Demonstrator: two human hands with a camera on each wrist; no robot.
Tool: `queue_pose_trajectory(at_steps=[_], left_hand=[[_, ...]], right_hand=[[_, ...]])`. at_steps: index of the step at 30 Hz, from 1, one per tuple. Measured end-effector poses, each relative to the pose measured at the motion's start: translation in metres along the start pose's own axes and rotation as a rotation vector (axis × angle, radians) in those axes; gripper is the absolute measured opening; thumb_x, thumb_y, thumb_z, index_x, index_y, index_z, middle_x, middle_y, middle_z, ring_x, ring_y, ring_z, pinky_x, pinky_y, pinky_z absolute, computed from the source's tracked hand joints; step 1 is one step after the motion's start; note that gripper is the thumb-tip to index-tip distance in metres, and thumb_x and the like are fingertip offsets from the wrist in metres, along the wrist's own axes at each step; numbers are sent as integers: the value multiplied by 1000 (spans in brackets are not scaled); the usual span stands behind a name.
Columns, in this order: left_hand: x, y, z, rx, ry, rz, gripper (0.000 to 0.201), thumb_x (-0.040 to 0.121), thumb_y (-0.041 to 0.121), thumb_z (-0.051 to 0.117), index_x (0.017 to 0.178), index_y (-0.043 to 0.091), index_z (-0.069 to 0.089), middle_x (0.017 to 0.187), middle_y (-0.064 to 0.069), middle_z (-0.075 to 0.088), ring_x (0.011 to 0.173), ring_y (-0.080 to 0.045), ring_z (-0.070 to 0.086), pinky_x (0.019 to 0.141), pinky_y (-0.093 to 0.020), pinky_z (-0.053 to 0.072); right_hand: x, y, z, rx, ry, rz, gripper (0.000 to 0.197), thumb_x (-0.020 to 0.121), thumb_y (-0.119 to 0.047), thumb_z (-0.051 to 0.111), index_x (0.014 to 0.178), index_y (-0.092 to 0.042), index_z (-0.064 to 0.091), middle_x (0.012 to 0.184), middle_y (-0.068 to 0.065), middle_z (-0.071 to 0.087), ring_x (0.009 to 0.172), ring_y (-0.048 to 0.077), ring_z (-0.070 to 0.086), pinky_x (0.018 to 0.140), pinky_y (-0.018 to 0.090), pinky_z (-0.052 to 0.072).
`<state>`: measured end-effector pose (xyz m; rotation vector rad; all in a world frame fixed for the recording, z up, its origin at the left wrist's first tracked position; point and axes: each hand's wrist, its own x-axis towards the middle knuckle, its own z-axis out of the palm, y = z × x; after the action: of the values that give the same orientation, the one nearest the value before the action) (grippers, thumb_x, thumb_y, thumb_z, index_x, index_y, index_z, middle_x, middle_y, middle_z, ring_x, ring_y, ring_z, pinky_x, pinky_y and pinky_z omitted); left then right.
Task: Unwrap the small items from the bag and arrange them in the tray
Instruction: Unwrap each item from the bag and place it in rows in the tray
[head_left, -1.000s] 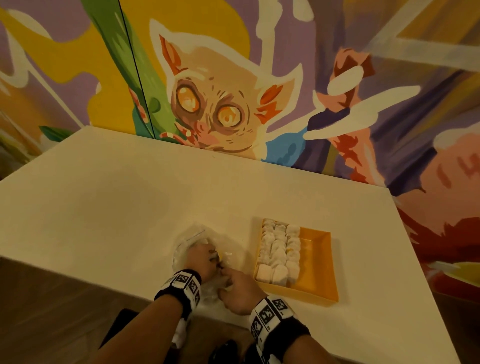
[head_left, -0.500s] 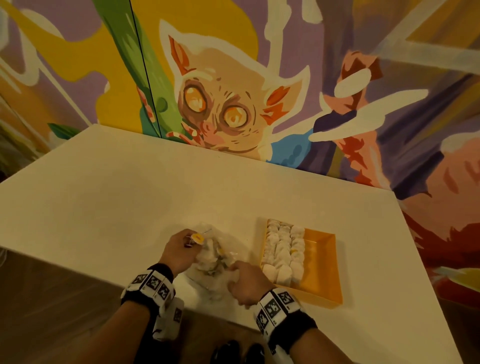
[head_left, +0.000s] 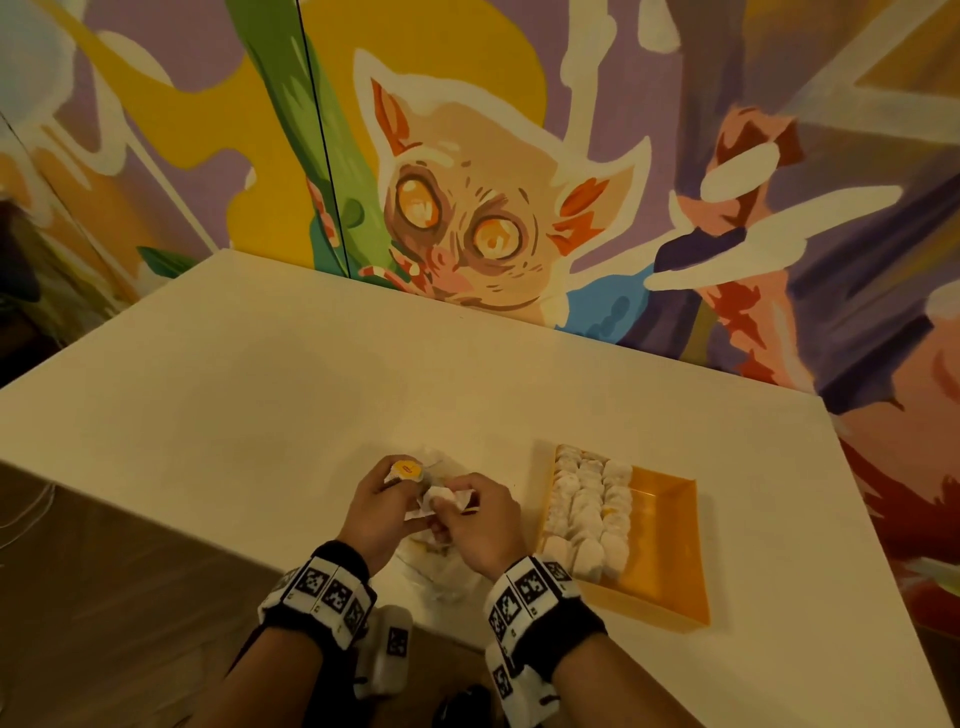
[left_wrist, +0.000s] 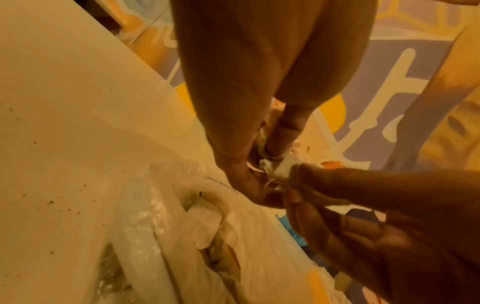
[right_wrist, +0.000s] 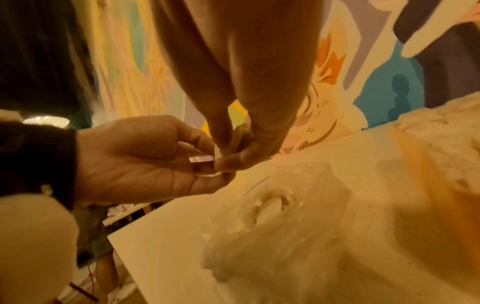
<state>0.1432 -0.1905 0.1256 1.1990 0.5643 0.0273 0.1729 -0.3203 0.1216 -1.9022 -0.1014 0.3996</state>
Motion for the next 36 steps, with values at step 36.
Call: queue_pose_trajectory(at_steps=[36], left_hand=[[10, -8, 68, -248, -70, -435, 26, 90, 40, 59, 86, 16, 49, 62, 1, 44, 43, -11, 31, 34, -15, 19]], right_hand=[[-5, 4, -78, 124, 308, -231, 3, 89, -24, 68, 86, -25, 69, 77, -9, 70, 76, 6, 65, 74, 32, 58]])
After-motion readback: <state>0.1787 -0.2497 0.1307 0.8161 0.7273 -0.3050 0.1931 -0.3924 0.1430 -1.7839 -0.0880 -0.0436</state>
